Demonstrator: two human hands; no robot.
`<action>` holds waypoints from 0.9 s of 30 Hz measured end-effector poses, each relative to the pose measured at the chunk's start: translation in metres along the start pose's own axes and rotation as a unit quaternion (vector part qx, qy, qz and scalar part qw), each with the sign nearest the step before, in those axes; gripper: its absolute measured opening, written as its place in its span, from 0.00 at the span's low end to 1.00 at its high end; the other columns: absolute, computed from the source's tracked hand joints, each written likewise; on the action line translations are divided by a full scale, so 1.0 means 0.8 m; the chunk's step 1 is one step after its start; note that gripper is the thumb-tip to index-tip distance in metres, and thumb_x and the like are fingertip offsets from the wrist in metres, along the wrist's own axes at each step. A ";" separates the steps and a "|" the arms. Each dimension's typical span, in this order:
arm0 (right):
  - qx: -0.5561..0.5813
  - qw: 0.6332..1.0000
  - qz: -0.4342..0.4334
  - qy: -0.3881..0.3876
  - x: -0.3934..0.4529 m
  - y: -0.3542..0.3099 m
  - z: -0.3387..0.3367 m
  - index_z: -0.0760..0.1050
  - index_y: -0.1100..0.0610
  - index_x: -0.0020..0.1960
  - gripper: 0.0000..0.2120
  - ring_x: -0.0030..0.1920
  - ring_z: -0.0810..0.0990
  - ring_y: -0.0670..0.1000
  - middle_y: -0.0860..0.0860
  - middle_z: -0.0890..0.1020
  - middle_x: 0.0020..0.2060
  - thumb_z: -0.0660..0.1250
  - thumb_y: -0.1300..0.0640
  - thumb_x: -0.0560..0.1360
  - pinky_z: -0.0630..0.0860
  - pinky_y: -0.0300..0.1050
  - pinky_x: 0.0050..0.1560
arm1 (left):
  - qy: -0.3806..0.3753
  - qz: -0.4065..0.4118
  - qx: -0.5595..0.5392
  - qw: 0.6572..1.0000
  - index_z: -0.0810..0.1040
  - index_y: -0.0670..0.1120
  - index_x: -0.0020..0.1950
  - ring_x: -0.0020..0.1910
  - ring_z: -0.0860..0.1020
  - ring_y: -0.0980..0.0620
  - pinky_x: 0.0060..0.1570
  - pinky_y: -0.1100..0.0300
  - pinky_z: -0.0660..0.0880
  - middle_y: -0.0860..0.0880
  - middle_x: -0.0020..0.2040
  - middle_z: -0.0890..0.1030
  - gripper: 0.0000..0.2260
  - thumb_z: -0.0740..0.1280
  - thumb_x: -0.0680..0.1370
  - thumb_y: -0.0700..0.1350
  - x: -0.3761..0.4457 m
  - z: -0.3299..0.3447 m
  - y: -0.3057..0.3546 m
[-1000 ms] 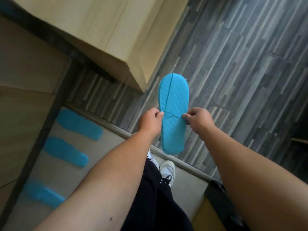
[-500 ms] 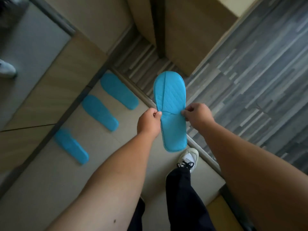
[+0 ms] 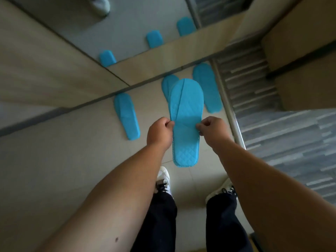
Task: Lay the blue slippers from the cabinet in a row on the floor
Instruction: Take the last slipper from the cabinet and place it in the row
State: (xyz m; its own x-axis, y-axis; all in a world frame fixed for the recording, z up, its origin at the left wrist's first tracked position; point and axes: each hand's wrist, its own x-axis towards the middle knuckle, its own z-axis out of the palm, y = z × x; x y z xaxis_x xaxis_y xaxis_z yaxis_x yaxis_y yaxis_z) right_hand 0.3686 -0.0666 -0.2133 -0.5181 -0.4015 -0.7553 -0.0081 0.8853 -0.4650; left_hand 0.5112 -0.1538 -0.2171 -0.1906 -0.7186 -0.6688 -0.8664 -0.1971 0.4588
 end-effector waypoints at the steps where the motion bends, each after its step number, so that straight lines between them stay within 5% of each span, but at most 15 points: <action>1: -0.014 1.000 -0.007 -0.005 -0.002 -0.014 0.023 0.79 0.57 0.42 0.04 0.43 0.82 0.57 0.54 0.84 0.38 0.70 0.57 0.73 0.80 0.57 0.49 | 0.009 -0.013 -0.018 1.000 0.78 0.43 0.46 0.43 0.79 0.45 0.39 0.56 0.71 0.46 0.41 0.81 0.10 0.61 0.79 0.48 0.004 -0.018 -0.018; 16: -0.155 0.976 -0.116 -0.100 -0.036 -0.137 0.263 0.78 0.55 0.42 0.06 0.41 0.82 0.57 0.54 0.84 0.38 0.67 0.54 0.75 0.78 0.50 0.39 | 0.170 -0.140 -0.117 0.968 0.79 0.43 0.47 0.45 0.78 0.45 0.43 0.56 0.71 0.45 0.45 0.82 0.10 0.62 0.79 0.48 0.033 -0.161 -0.224; 27: -0.196 0.968 -0.130 -0.090 -0.065 -0.179 0.380 0.79 0.58 0.43 0.07 0.38 0.80 0.56 0.55 0.84 0.39 0.65 0.55 0.76 0.79 0.51 0.40 | 0.178 -0.147 -0.150 0.961 0.77 0.45 0.46 0.38 0.76 0.49 0.37 0.57 0.71 0.49 0.38 0.78 0.10 0.60 0.81 0.48 0.050 -0.231 -0.322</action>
State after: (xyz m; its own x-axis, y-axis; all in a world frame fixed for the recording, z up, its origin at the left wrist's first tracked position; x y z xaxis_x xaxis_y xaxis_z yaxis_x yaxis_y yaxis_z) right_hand 0.6567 -0.2440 -0.2478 -0.2985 -0.6253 -0.7210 -0.4602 0.7561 -0.4653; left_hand 0.8116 -0.2549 -0.2541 0.2581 -0.7743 -0.5778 -0.6767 -0.5717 0.4639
